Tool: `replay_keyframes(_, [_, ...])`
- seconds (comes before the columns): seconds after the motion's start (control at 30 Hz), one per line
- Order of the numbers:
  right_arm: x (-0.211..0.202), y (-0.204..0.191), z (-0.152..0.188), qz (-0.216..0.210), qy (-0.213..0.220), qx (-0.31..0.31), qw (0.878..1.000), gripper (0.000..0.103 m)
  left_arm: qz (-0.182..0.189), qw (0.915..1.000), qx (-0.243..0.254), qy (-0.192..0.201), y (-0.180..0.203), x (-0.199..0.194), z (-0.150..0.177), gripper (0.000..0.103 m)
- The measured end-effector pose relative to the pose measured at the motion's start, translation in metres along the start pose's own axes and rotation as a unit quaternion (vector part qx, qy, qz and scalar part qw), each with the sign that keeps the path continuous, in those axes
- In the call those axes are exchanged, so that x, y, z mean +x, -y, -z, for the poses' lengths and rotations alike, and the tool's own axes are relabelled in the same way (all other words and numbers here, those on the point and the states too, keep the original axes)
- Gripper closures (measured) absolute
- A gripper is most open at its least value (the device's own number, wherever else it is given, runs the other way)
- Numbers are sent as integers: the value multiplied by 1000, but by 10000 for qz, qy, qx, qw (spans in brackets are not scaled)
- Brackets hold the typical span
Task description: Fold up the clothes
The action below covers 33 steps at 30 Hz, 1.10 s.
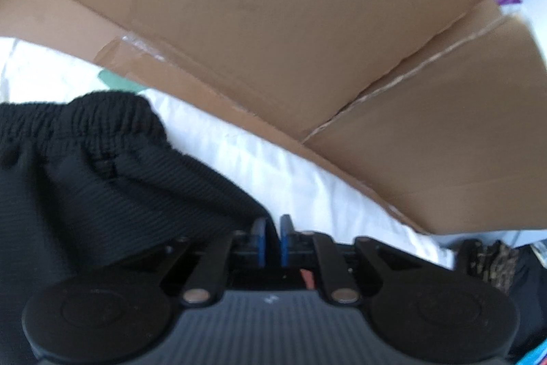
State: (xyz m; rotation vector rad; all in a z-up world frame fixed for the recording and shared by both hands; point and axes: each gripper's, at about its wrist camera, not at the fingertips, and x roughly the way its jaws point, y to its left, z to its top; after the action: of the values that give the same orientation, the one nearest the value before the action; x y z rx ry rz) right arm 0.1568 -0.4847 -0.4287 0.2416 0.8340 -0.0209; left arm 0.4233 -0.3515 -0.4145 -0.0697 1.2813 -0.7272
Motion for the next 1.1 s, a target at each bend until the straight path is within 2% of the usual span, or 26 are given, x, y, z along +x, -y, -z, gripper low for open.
replay_keyframes(0.07, [-6,3,-1,-15,42,72,10000,102,52,9997,238,12,4,-14,-4,72])
replay_keyframes(0.2, [-20,6,-2,-83,185,220,9996,102,-34,9975,704,104,5,-49,-13,70])
replay_keyframes(0.4, [-35,8,2,-245,215,395,9987,102,-623,9883,1386,142,-13,-83,-22,70])
replay_keyframes(0.57, [-40,9,13,-333,77,507,9981,102,-1010,9821,1586,39,-36,-82,-21,70])
replay_keyframes(0.67, [-38,7,23,-322,-78,535,9980,102,-1137,9797,1652,-1,-48,-67,-18,70])
replay_keyframes(0.73, [-35,8,29,-235,-209,587,9978,102,-1110,9804,1626,-5,-57,-62,-14,70])
replay_keyframes(0.87, [-35,12,43,-65,-479,723,9962,100,-1223,9767,1762,16,-52,-53,-9,67])
replay_keyframes(0.97, [-41,15,53,55,-540,690,9961,95,-1172,9769,1782,143,-49,-45,-9,65])
replay_keyframes(1.1, [-53,24,65,193,-585,737,9954,95,-1190,9739,1922,198,-46,-32,-10,63])
